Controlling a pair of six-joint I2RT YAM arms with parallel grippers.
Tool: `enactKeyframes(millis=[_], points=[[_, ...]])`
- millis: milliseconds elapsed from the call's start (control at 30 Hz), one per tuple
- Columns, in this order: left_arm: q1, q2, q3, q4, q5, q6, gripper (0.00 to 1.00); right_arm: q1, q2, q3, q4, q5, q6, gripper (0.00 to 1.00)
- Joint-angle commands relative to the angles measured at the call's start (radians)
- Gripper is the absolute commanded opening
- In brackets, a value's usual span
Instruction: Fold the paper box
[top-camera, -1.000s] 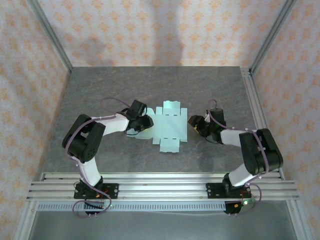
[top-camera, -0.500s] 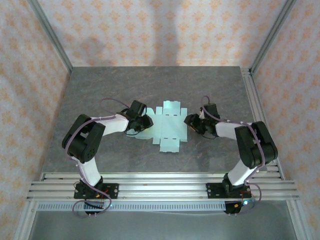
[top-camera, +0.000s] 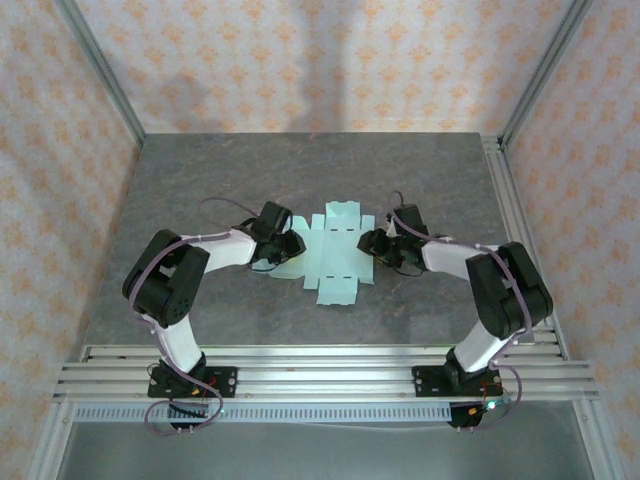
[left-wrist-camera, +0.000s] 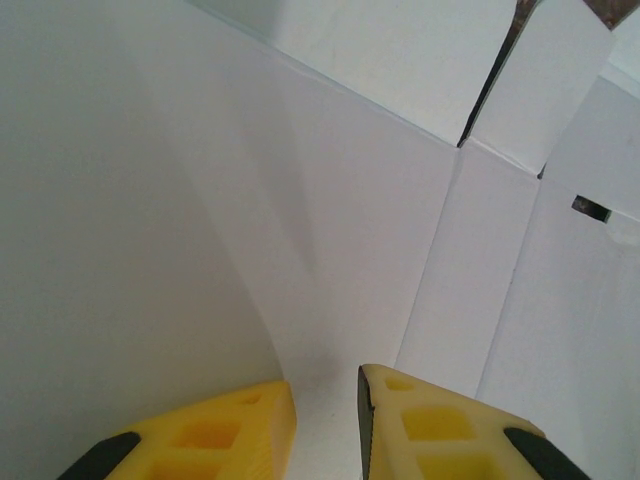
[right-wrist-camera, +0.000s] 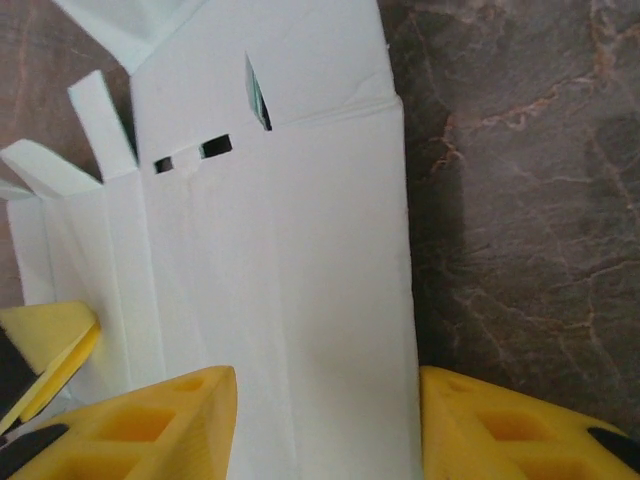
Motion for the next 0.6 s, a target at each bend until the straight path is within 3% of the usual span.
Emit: enactKeyframes(millis=[0, 167, 367, 567], points=[[0.001, 0.041, -0.054, -0.124, -0.039, -0.014, 0.27, 0.014, -0.088, 0.026, -0.007, -0.002, -0.012, 0.50], [0.001, 0.046, -0.049, -0.121, -0.033, -0.009, 0.27, 0.014, -0.147, 0.015, 0.002, 0.005, -0.027, 0.49], [0.001, 0.058, -0.036, -0.112, -0.018, -0.004, 0.27, 0.017, -0.052, 0.046, -0.001, -0.062, -0.064, 0.50], [0.001, 0.066, -0.028, -0.115, -0.016, 0.002, 0.27, 0.018, -0.063, 0.055, 0.020, -0.043, -0.072, 0.46]])
